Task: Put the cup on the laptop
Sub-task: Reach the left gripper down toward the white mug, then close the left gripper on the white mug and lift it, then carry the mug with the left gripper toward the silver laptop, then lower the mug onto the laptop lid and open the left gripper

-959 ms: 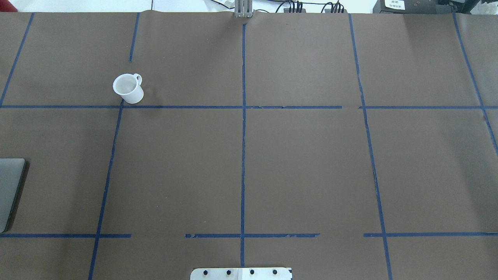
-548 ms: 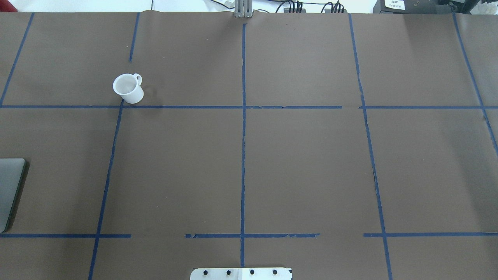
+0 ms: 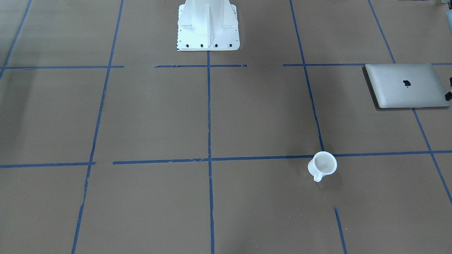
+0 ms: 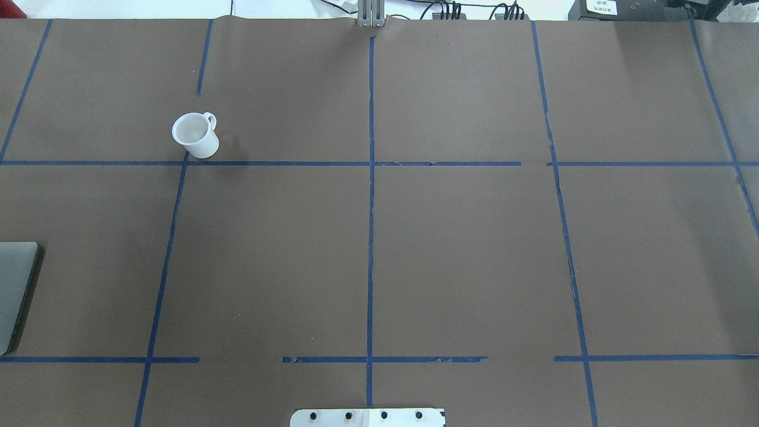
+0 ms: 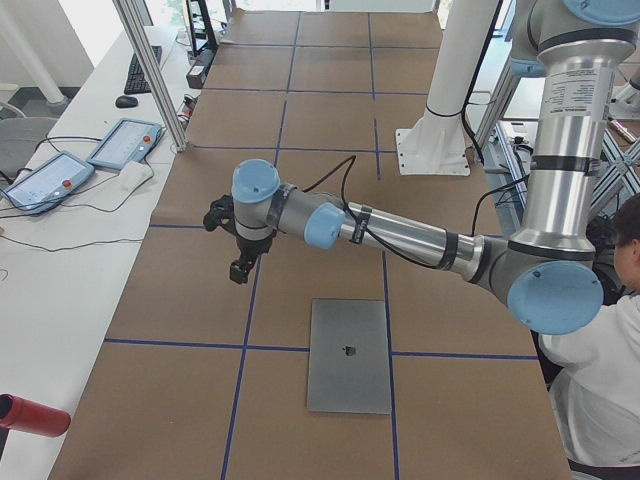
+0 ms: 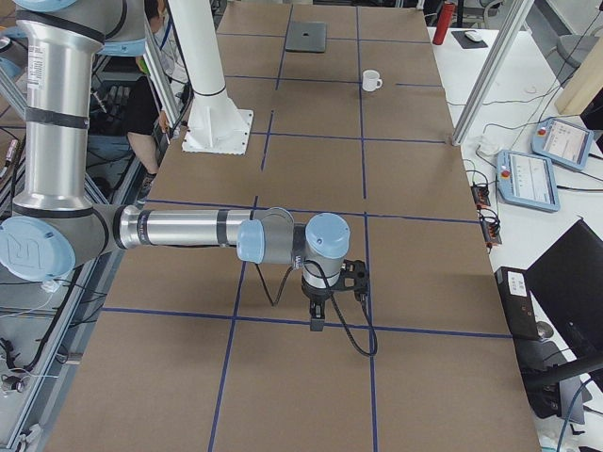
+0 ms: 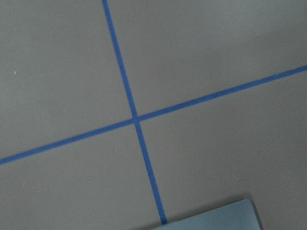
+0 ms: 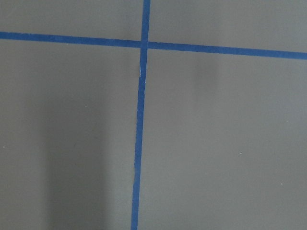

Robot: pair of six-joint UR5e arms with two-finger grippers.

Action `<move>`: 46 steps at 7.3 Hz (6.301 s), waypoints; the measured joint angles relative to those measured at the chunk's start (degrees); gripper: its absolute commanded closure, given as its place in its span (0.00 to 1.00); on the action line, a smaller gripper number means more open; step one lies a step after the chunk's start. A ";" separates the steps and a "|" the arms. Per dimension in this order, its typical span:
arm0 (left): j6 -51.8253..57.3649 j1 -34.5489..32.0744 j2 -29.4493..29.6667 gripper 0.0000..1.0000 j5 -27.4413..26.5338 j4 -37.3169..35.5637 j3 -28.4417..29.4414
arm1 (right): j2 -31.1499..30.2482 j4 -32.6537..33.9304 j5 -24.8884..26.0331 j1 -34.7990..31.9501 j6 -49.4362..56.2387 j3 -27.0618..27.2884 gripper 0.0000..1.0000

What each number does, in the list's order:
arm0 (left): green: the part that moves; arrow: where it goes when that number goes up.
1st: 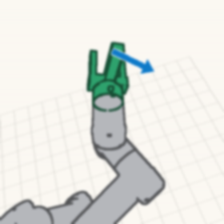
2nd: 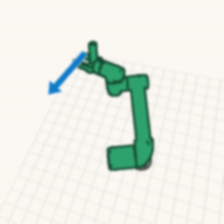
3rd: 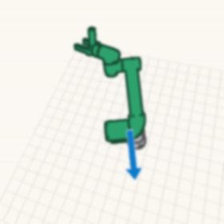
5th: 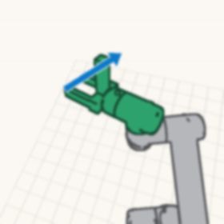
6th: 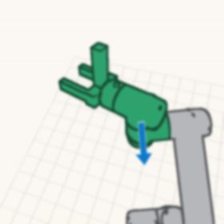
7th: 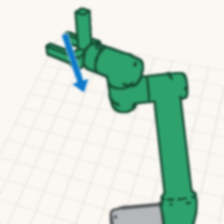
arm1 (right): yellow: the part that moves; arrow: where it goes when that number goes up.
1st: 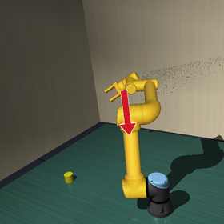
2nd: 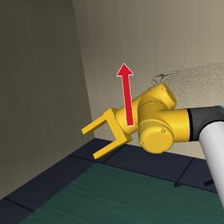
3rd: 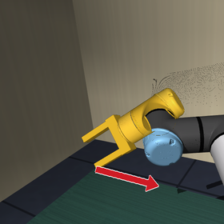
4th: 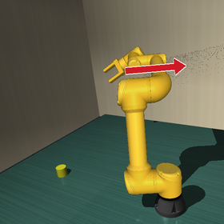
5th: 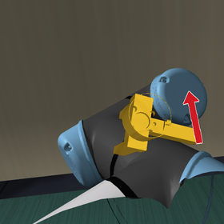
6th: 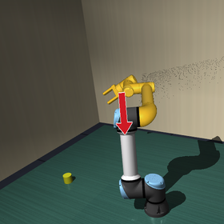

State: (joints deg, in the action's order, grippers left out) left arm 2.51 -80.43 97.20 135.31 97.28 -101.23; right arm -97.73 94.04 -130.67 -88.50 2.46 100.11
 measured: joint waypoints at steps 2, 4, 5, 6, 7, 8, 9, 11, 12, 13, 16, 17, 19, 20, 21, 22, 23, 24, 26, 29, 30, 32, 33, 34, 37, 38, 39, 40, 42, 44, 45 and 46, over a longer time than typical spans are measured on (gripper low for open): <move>-8.39 10.32 9.88 0.00 -0.39 -0.22 2.68 | 0.00 0.00 -0.02 0.00 0.00 0.00 0.00; -15.60 17.30 21.08 0.00 -3.63 -0.16 12.23 | 0.00 0.00 -0.02 0.00 0.04 0.00 0.00; -17.25 19.13 26.09 0.00 -5.65 0.00 18.09 | 0.00 0.00 -0.02 0.00 0.02 0.00 0.00; -18.42 20.32 30.67 0.00 -6.60 0.52 24.14 | 0.00 0.00 -0.02 0.00 0.02 0.00 0.00; -20.11 21.54 34.48 0.01 -6.94 2.55 30.77 | 0.00 0.00 -0.02 0.00 0.04 0.00 0.00; -21.76 22.58 36.85 0.01 -7.09 6.07 36.88 | 0.00 0.00 -0.02 0.00 0.02 0.00 0.00; -22.59 23.08 37.84 0.01 -7.14 8.90 41.15 | 0.00 0.00 -0.02 0.00 0.01 0.00 0.00; -23.08 24.24 37.98 0.20 -7.16 10.51 44.99 | 0.00 0.00 -0.02 0.00 0.02 0.00 0.00; -23.26 24.89 37.91 0.92 -7.17 10.66 45.63 | 0.00 0.00 -0.02 0.00 0.05 0.00 0.00; -23.39 25.32 38.05 1.00 -7.15 10.49 45.88 | 0.00 0.00 -0.02 0.00 0.06 0.00 0.00; -24.48 24.90 38.66 1.00 -6.77 7.82 45.74 | 0.00 0.00 -0.02 0.00 0.02 0.00 0.00; -26.31 23.69 38.75 1.00 -6.21 5.89 45.33 | 0.00 0.00 -0.02 0.00 0.01 0.00 0.00; -28.20 20.65 38.63 1.00 -5.25 -0.17 42.23 | 0.00 0.00 -0.02 0.00 0.00 0.00 0.00; -28.15 17.85 37.43 1.00 -5.12 -6.09 37.96 | 0.00 0.00 -0.02 0.00 0.00 0.00 0.00; -27.23 15.30 34.18 1.00 -5.08 -11.44 31.98 | 0.00 0.00 -0.02 0.00 0.00 0.00 0.00; -24.90 13.26 29.23 1.00 -5.08 -14.45 25.47 | 0.00 0.00 -0.01 0.00 0.00 0.00 0.00; -21.04 11.63 23.53 1.00 -5.09 -15.82 19.91 | -0.01 -0.02 0.01 0.00 0.00 0.00 0.00; -16.57 10.67 17.06 1.00 -5.06 -16.33 15.55 | 0.00 -0.03 0.02 0.00 0.00 0.00 0.00; -11.00 10.04 4.03 1.00 -4.98 -15.18 9.82 | 0.00 -0.01 0.01 0.00 0.02 0.00 0.00; -10.61 9.95 -13.24 1.00 -2.93 -1.72 6.69 | 0.00 0.00 0.00 0.00 0.04 0.00 0.00; -12.70 9.95 -16.91 1.00 -2.17 3.49 6.84 | 0.00 0.00 0.02 0.00 0.02 0.00 0.00; -20.13 10.03 -21.32 1.00 -1.79 15.32 8.63 | 0.00 0.00 -0.01 0.00 0.00 0.00 0.00; -22.25 10.10 -22.01 0.91 -1.81 19.53 10.54 | 0.00 0.00 -0.02 0.00 0.00 0.00 0.00; -23.08 10.18 -22.22 0.52 -1.86 21.68 11.89 | 0.00 0.00 -0.02 0.00 0.00 0.00 0.00; -24.53 10.34 -21.85 0.00 -1.62 22.92 12.51 | 0.00 0.00 -0.02 0.00 0.00 0.00 0.00; -23.58 10.30 -21.54 0.00 -1.47 22.71 12.45 | 0.00 0.00 -0.02 0.00 0.00 0.00 0.00; -20.49 9.85 -21.12 0.00 -1.38 21.45 12.46 | 0.00 0.00 -0.02 0.00 0.00 0.00 0.00; -15.21 8.29 -20.15 0.00 -1.36 17.37 12.16 | 0.00 0.00 -0.02 0.00 0.00 0.00 0.00; -2.31 1.58 -16.92 0.00 -1.75 2.43 8.93 | 0.00 0.00 0.02 0.00 0.00 0.00 0.00; 6.15 -6.31 -15.99 0.00 -1.74 -8.06 4.17 | 0.00 0.00 -0.01 0.00 0.00 0.00 0.00; 7.22 -8.34 -16.17 0.00 -1.50 -9.33 3.31 | 0.00 0.00 0.00 0.00 0.00 0.00 0.00; 7.50 -9.19 -16.14 0.00 -1.47 -9.75 3.04 | 0.00 0.00 0.02 0.00 0.00 0.00 0.00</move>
State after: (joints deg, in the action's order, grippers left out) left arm 10.02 -89.62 81.06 133.84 87.53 -98.19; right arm -97.74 94.04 -130.66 -88.51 2.46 100.11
